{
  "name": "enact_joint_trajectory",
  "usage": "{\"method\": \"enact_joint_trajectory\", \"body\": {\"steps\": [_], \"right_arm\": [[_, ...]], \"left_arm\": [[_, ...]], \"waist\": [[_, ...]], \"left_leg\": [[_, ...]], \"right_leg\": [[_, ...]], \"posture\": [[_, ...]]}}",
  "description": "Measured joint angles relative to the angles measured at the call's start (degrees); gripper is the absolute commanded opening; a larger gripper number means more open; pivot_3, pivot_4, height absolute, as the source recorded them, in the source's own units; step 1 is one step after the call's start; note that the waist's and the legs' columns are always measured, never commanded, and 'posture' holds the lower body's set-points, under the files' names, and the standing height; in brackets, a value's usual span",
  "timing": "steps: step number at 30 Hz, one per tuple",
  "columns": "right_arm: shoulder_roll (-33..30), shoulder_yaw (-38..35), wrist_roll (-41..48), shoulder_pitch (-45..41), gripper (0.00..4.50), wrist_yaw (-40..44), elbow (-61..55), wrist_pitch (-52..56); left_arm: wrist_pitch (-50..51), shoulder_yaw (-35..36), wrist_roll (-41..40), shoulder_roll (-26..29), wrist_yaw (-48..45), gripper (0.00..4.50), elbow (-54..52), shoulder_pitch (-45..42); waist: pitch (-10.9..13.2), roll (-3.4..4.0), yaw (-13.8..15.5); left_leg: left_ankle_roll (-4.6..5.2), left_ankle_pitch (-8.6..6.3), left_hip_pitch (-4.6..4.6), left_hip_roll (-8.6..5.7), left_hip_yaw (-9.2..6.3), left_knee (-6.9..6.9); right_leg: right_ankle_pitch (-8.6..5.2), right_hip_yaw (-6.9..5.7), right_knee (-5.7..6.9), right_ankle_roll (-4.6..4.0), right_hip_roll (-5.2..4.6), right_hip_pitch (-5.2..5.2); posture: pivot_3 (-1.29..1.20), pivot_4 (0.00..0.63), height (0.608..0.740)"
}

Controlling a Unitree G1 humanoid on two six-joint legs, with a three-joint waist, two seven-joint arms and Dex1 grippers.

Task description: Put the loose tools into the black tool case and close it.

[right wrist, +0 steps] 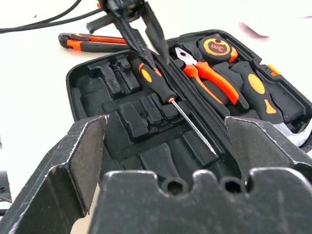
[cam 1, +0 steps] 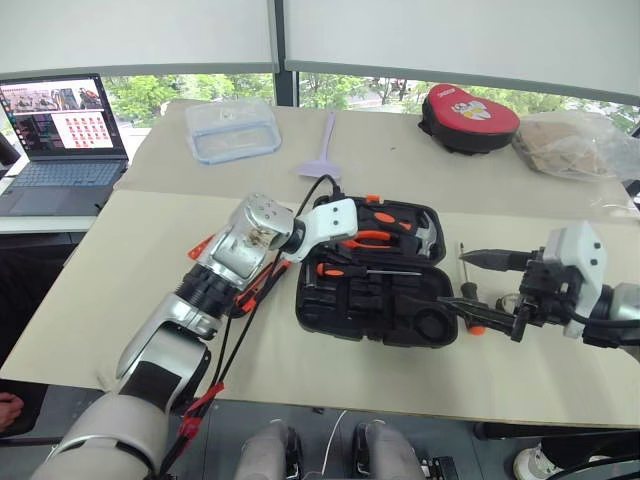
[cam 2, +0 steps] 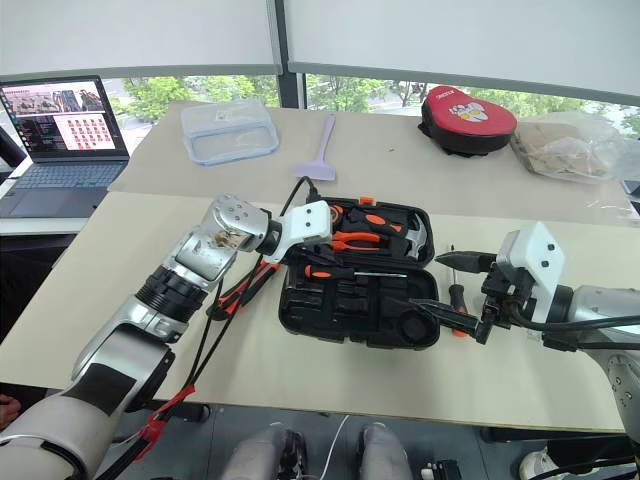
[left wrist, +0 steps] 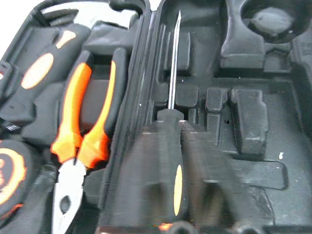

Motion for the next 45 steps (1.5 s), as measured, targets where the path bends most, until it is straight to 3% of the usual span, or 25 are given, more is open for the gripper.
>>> {"method": "enact_joint_trajectory", "body": {"steps": [17, 24, 28, 37, 43, 45], "right_arm": [[0.42, -0.51, 0.13, 1.87, 4.5, -1.45, -0.82, 0.15], [0.42, -0.74, 0.23, 2.26, 4.5, -1.42, -0.84, 0.16], [0.42, -0.74, 0.21, 2.22, 4.5, -1.41, -0.77, 0.16], [0.41, -0.63, 0.13, 1.7, 4.5, -1.42, -0.47, 0.16], [1.2, -1.96, 0.22, 4.76, 4.5, -1.9, -1.77, 0.38], [1.86, -3.87, 0.22, 6.93, 4.5, -2.34, -2.35, 0.69]], "left_arm": [[-10.49, -3.79, 6.12, -2.92, 1.99, 0.03, 7.82, 0.06], [-0.04, 3.07, -1.75, -4.0, -2.11, 0.03, 5.74, -0.08], [1.97, 4.59, -2.11, -4.84, -1.04, 0.03, 5.87, -1.82], [-9.35, -2.51, 6.16, -6.65, 3.45, 0.03, 12.25, -1.77], [-12.24, -2.42, 6.93, -7.4, 5.32, 0.03, 13.2, -1.61], [-7.98, 0.07, 4.26, -6.73, 3.62, 0.53, 11.84, -0.74]], "waist": [[-0.02, 0.02, 0.41], [-0.02, 0.02, 0.05], [-0.02, 0.02, 0.17], [-0.03, 0.03, 0.54], [-0.05, 0.03, 1.05], [-0.05, 0.03, 0.84]], "left_leg": [[0.21, -0.12, 0.08, 0.03, -0.06, 0.29], [0.3, -0.17, -0.34, 0.07, -0.07, 0.61], [0.3, -0.18, -0.32, 0.03, -0.07, 0.65], [0.36, -0.21, -0.16, 0.02, -0.11, 0.66], [0.68, -0.4, -0.23, 0.04, -0.12, 0.77], [0.69, -0.4, -0.34, 0.03, -0.1, 0.78]], "right_leg": [[0.08, 0.02, 0.04, 0.06, -0.09, 0.17], [0.12, 0.02, 0.19, 0.12, -0.08, -0.15], [0.13, 0.0, 0.19, 0.15, -0.08, -0.09], [0.15, -0.01, 0.12, 0.15, -0.13, 0.12], [0.33, 0.04, 0.01, 0.29, -0.36, 0.14], [0.33, 0.08, 0.03, 0.3, -0.34, 0.02]], "posture": [[0.0, 0.15, 0.731], [0.0, 0.15, 0.731], [0.0, 0.15, 0.731], [0.0, 0.15, 0.731], [0.0, 0.15, 0.731], [0.0, 0.15, 0.731]]}}
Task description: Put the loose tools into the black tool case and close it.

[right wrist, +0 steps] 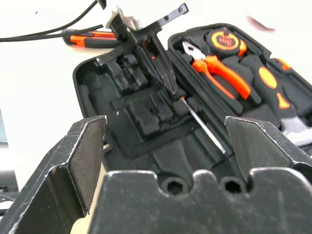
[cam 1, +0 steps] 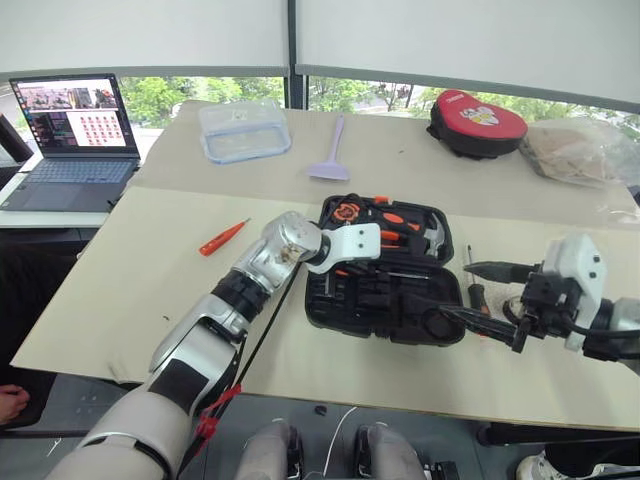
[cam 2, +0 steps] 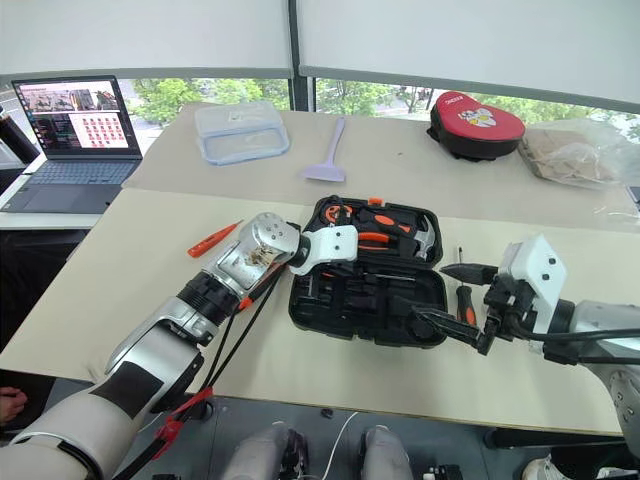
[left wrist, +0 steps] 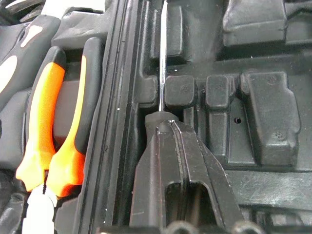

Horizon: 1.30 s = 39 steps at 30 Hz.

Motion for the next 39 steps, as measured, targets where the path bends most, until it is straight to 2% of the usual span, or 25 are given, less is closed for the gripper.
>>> {"method": "enact_joint_trajectory", "body": {"steps": [1, 4, 7, 8, 11, 14, 18, 23, 26, 29, 32, 33, 35, 36, 39], "right_arm": [[0.17, -1.02, -0.01, 0.95, 4.5, -0.36, -0.18, 0.17], [1.67, -5.9, -0.14, 4.66, 4.5, -2.55, -0.93, 1.48], [5.53, -10.85, -0.69, 10.29, 4.5, -7.47, -1.07, 4.29], [7.09, -11.09, -1.14, 11.46, 4.5, -9.45, -1.17, 5.15], [10.61, -10.25, -2.59, 12.16, 4.5, -14.13, -1.56, 6.14], [13.79, -6.84, -5.33, 10.25, 4.5, -19.48, -1.17, 6.28], [16.57, 0.76, -10.55, 7.01, 4.5, -24.56, 2.84, 5.27], [18.07, 5.42, -14.8, 5.85, 4.5, -26.37, 6.61, 3.01], [18.95, 6.44, -16.59, 4.5, 3.81, -26.99, 8.47, 1.65], [20.3, 9.53, -18.26, 2.45, 2.67, -27.84, 10.82, 1.17], [20.82, 10.08, -18.33, 1.28, 1.78, -28.1, 11.26, 1.24], [21.12, 10.04, -18.34, 0.9, 1.78, -28.49, 11.68, 1.33], [21.41, 9.97, -18.3, 0.61, 1.16, -29.05, 11.78, 1.57], [21.86, 9.75, -18.27, 0.55, 1.03, -29.21, 11.78, 1.58], [22.9, 9.3, -18.11, 0.89, 1.02, -29.85, 11.39, 1.58]], "left_arm": [[1.95, 1.36, -1.33, 0.89, -0.9, 0.75, -0.92, 0.58], [10.33, 7.52, -10.08, 5.93, -7.47, 1.9, -9.08, 2.95], [19.96, 15.51, -21.94, 15.24, -16.19, 3.11, -21.91, 5.72], [22.97, 17.51, -24.94, 17.98, -17.76, 3.53, -25.3, 6.67], [29.19, 19.57, -30.97, 22.17, -20.21, 4.37, -32.58, 10.15], [34.53, 20.39, -36.15, 24.58, -20.65, 4.45, -38.63, 13.01], [37.88, 20.59, -40.29, 25.25, -18.27, 4.45, -44.76, 13.8], [38.01, 20.48, -41.68, 25.28, -15.03, 4.45, -46.17, 14.28], [37.69, 20.34, -42.03, 25.86, -14.07, 4.5, -46.61, 14.53], [37.33, 19.75, -42.04, 26.63, -13.3, 4.5, -47.47, 14.95], [36.7, 19.35, -42.02, 26.72, -12.88, 4.5, -47.45, 14.95], [36.36, 19.13, -41.99, 26.75, -12.73, 4.5, -47.41, 14.94], [35.51, 18.66, -41.89, 26.88, -12.65, 4.5, -46.95, 14.91], [35.19, 18.48, -41.81, 26.92, -12.63, 4.5, -46.65, 14.89], [34.86, 17.97, -41.47, 27.02, -12.62, 4.5, -45.76, 14.39]], "waist": [[0.0, 0.0, -0.22], [0.01, 0.01, -0.99], [-0.01, 0.04, -1.36], [-0.05, 0.11, -1.39], [-0.1, 0.22, -1.43], [-0.09, 0.23, -1.34], [-0.1, 0.25, -1.4], [-0.09, 0.27, -1.47], [-0.09, 0.27, -1.61], [-0.09, 0.28, -1.89], [-0.09, 0.28, -1.93], [-0.1, 0.28, -1.91], [-0.1, 0.28, -1.93], [-0.1, 0.28, -1.95], [-0.1, 0.28, -1.99]], "left_leg": [[-0.03, 0.02, -0.03, 0.02, 0.02, 0.0], [-0.2, 0.12, -0.1, 0.07, 0.0, -0.02], [-0.3, 0.17, 0.01, 0.1, 0.01, -0.11], [-0.32, 0.17, 0.12, 0.08, 0.01, -0.13], [-0.33, 0.16, 0.23, 0.05, 0.03, -0.11], [-0.34, 0.16, 0.23, 0.03, 0.01, -0.11], [-0.34, 0.16, 0.29, -0.05, 0.08, -0.11], [-0.42, 0.2, 0.38, -0.07, 0.18, -0.13], [-0.43, 0.2, 0.42, -0.06, 0.2, -0.12], [-0.46, 0.21, 0.43, -0.06, 0.21, -0.15], [-0.47, 0.21, 0.43, -0.06, 0.21, -0.15], [-0.47, 0.21, 0.43, -0.06, 0.22, -0.15], [-0.47, 0.21, 0.44, -0.06, 0.22, -0.15], [-0.47, 0.21, 0.44, -0.05, 0.22, -0.16], [-0.48, 0.2, 0.43, -0.05, 0.23, -0.16]], "right_leg": [[0.0, 0.02, 0.01, 0.0, 0.04, -0.07], [-0.03, -0.03, 0.06, -0.01, 0.2, -0.14], [-0.14, -0.05, 0.08, -0.06, 0.24, -0.12], [-0.17, -0.05, 0.08, -0.04, 0.24, 0.01], [-0.22, 0.04, 0.1, 0.06, 0.22, 0.12], [-0.33, 0.15, 0.09, 0.23, 0.23, 0.12], [-0.29, 0.34, 0.32, 0.0, 0.24, 0.05], [-0.42, 0.4, 0.56, -0.06, 0.29, 0.0], [-0.42, 0.41, 0.57, -0.06, 0.32, 0.02], [-0.45, 0.43, 0.62, -0.1, 0.32, -0.01], [-0.46, 0.43, 0.62, -0.11, 0.32, -0.01], [-0.46, 0.42, 0.62, -0.1, 0.31, 0.0], [-0.46, 0.43, 0.62, -0.11, 0.32, 0.0], [-0.46, 0.42, 0.62, -0.11, 0.32, 0.0], [-0.46, 0.43, 0.62, -0.1, 0.32, -0.01]], "posture": [[0.0, 0.15, 0.731], [0.0, 0.15, 0.731], [0.0, 0.15, 0.731], [0.0, 0.15, 0.731], [0.0, 0.15, 0.731], [0.0, 0.15, 0.731], [0.0, 0.15, 0.731], [0.0, 0.15, 0.731], [0.0, 0.15, 0.731], [0.0, 0.15, 0.731], [0.0, 0.15, 0.731], [0.0, 0.15, 0.731], [0.0, 0.15, 0.731], [0.0, 0.15, 0.731], [0.0, 0.15, 0.731]]}}
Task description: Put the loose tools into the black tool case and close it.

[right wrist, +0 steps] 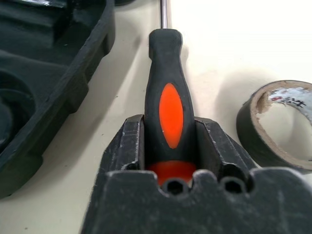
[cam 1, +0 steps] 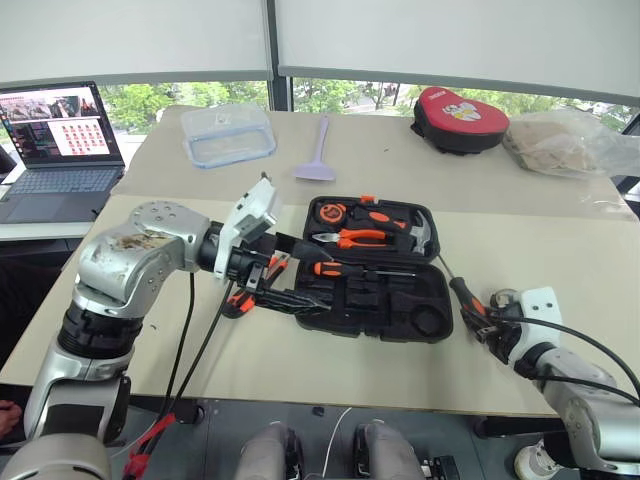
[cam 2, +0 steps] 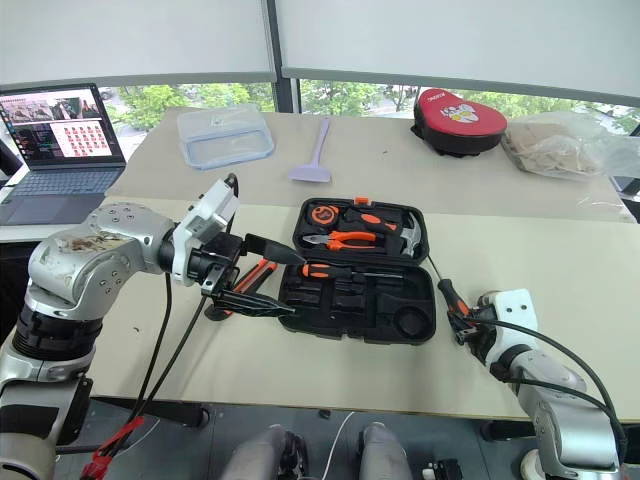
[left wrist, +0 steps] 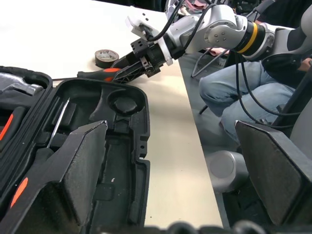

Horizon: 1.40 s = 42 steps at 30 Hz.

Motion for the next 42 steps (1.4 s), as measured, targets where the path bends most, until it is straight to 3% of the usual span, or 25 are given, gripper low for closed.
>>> {"method": "enact_joint_trajectory", "body": {"steps": [7, 11, 14, 16, 19, 25, 35, 39, 40, 42], "right_arm": [[-0.85, -9.55, 6.24, -3.23, 1.02, -2.27, -4.63, 5.86], [-11.62, -11.73, 10.69, -7.12, 1.02, 7.7, -4.63, 6.21], [-19.28, -6.52, 11.34, -9.74, 1.02, 22.01, -3.26, -0.05], [-23.6, 0.8, 8.23, -13.14, 1.02, 32.83, 1.43, -8.73], [-25.16, 9.99, 2.27, -20.0, 1.02, 43.71, 9.52, -21.24], [-21.26, 22.79, -10.3, -35.71, 1.02, 51.69, 30.03, -40.95], [-18.26, 27.3, -16.95, -40.77, 1.02, 53.25, 42.3, -51.0], [-17.71, 27.6, -17.15, -40.57, 2.76, 53.21, 42.17, -49.69], [-17.71, 27.27, -16.4, -39.94, 2.87, 53.24, 40.75, -48.16], [-17.18, 26.89, -14.7, -39.68, 3.53, 53.16, 37.73, -44.68]], "left_arm": [[-1.25, -0.12, 0.4, 1.83, -0.23, 4.5, 0.43, -0.07], [-1.5, -0.12, 0.37, 2.66, -0.67, 4.5, 0.43, -0.07], [-2.21, -0.37, 0.47, 3.68, -1.96, 4.5, 0.56, -0.06], [-3.66, -1.17, 1.37, 4.92, -3.37, 4.5, 0.8, 0.12], [-5.11, -2.02, 2.18, 5.19, -4.26, 4.5, 1.77, 0.33], [-6.71, -2.38, 3.54, 4.59, -3.62, 4.5, 1.81, 0.44], [-6.85, -2.35, 3.68, 4.12, -1.51, 4.5, 1.39, 0.52], [-6.85, -2.32, 3.68, 4.23, -1.17, 4.5, 1.39, 0.58], [-6.85, -2.3, 3.67, 4.28, -1.15, 4.5, 1.4, 0.58], [-6.85, -2.3, 3.67, 4.25, -1.14, 4.5, 1.46, 0.54]], "waist": [[0.03, 0.07, -0.07], [0.06, 0.16, -0.2], [0.06, 0.15, -0.3], [0.07, 0.15, -0.46], [0.1, 0.11, -0.52], [0.18, 0.07, -0.43], [0.21, 0.1, -0.38], [0.21, 0.1, -0.48], [0.21, 0.1, -0.46], [0.21, 0.1, -0.61]], "left_leg": [[0.0, 0.0, 0.0, 0.0, 0.03, -0.01], [-0.01, 0.01, 0.01, 0.0, 0.03, -0.11], [-0.04, 0.03, 0.05, 0.0, 0.03, -0.2], [-0.03, 0.03, 0.06, -0.04, 0.08, -0.2], [-0.03, 0.04, 0.06, -0.03, 0.08, -0.15], [-0.02, 0.04, -0.04, -0.02, 0.07, -0.07], [-0.03, 0.04, -0.05, 0.01, 0.08, -0.04], [-0.03, 0.04, -0.06, 0.01, 0.07, -0.04], [-0.03, 0.04, -0.05, 0.01, 0.07, -0.04], [-0.03, 0.04, -0.05, 0.02, 0.06, -0.03]], "right_leg": [[0.01, 0.05, 0.02, -0.01, -0.02, -0.05], [-0.01, 0.04, -0.04, -0.03, 0.03, -0.08], [-0.01, 0.04, -0.11, -0.03, 0.09, -0.05], [-0.01, 0.05, -0.12, -0.02, 0.07, -0.04], [-0.05, 0.03, -0.11, 0.04, 0.07, -0.02], [-0.03, -0.02, -0.08, 0.01, 0.03, -0.09], [-0.05, -0.05, -0.03, 0.03, 0.01, -0.08], [-0.04, -0.05, -0.01, 0.02, 0.0, -0.08], [-0.05, -0.05, -0.01, 0.02, 0.0, -0.08], [-0.04, -0.05, 0.01, 0.02, 0.0, -0.08]], "posture": [[0.0, 0.15, 0.731], [0.0, 0.15, 0.731], [0.0, 0.15, 0.731], [0.0, 0.15, 0.731], [0.0, 0.15, 0.731], [0.0, 0.15, 0.731], [0.0, 0.15, 0.731], [0.0, 0.15, 0.731], [0.0, 0.15, 0.731], [0.0, 0.15, 0.731]]}}
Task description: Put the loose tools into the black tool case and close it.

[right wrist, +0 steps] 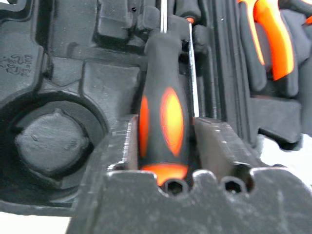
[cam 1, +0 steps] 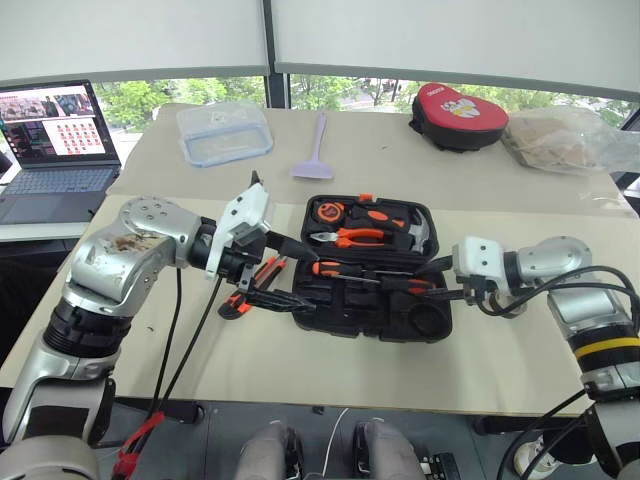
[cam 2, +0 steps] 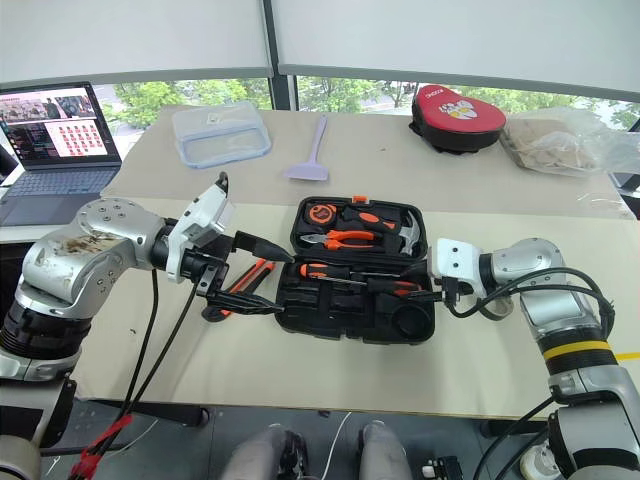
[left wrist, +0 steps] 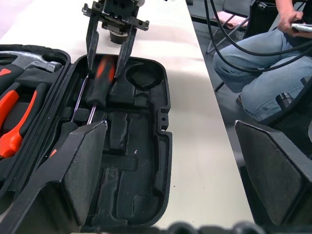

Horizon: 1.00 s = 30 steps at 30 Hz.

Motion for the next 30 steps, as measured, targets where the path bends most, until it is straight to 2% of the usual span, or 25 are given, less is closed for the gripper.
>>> {"method": "enact_joint_trajectory", "body": {"steps": [2, 3, 6, 8, 13, 23, 30], "right_arm": [[1.4, -0.73, 1.4, -0.18, 3.53, -0.9, -2.08, 3.26], [1.85, -1.01, 1.82, -0.26, 3.38, -1.45, -2.51, 4.41], [3.24, -1.58, 3.41, -0.88, 2.5, -2.76, -4.42, 8.76], [3.79, -1.59, 3.97, -0.94, 1.66, -2.85, -6.0, 10.7], [5.46, -1.47, 4.38, -0.44, 0.09, -3.82, -7.22, 12.11], [6.15, 4.49, -3.96, -2.32, 0.04, -4.89, -5.47, 11.71], [5.95, 4.3, -3.64, -1.54, 0.04, -5.01, -8.45, 13.49]], "left_arm": [[-0.01, 0.0, 0.0, -0.24, 0.01, 4.5, 0.32, -0.28], [-0.03, 0.0, 0.0, -0.34, 0.0, 4.5, 0.5, -0.49], [-0.17, -0.01, 0.08, -0.61, 0.02, 4.5, 1.49, -0.9], [-0.37, -0.03, 0.14, -1.07, 0.0, 4.5, 1.73, -0.96], [-0.83, -0.12, 1.14, -1.22, -0.06, 4.5, 2.81, -1.06], [-2.31, -0.68, 3.3, -1.29, 0.19, 4.5, 3.77, -1.21], [-2.37, -0.14, 4.1, -0.65, 3.03, 4.5, 3.33, 1.29]], "waist": [[0.0, 0.0, -0.06], [0.0, 0.0, -0.08], [0.0, 0.0, 0.0], [0.0, 0.0, 0.06], [0.0, 0.0, 0.0], [0.0, 0.01, -0.16], [0.0, 0.0, -0.16]], "left_leg": [[0.0, 0.0, 0.01, 0.0, 0.0, 0.0], [0.0, 0.0, 0.01, 0.0, 0.0, 0.0], [0.0, 0.0, 0.0, -0.01, 0.0, 0.0], [0.0, 0.0, -0.01, -0.01, 0.0, 0.0], [-0.01, 0.0, -0.01, -0.01, 0.01, 0.0], [-0.01, 0.0, 0.04, 0.0, 0.03, 0.0], [-0.02, 0.0, 0.04, 0.01, 0.03, 0.0]], "right_leg": [[0.0, 0.0, 0.03, 0.0, 0.0, 0.0], [0.0, 0.0, 0.03, 0.0, 0.0, 0.0], [0.0, -0.01, 0.02, 0.0, 0.0, 0.0], [0.0, -0.02, 0.02, 0.0, -0.01, -0.01], [0.0, -0.02, 0.02, 0.0, 0.0, -0.01], [-0.01, 0.0, 0.07, -0.02, 0.01, -0.01], [-0.02, 0.01, 0.12, -0.04, 0.0, -0.04]], "posture": [[0.0, 0.15, 0.731], [0.0, 0.15, 0.731], [0.0, 0.15, 0.731], [0.0, 0.15, 0.731], [0.0, 0.15, 0.731], [0.0, 0.15, 0.731], [0.0, 0.15, 0.731]]}}
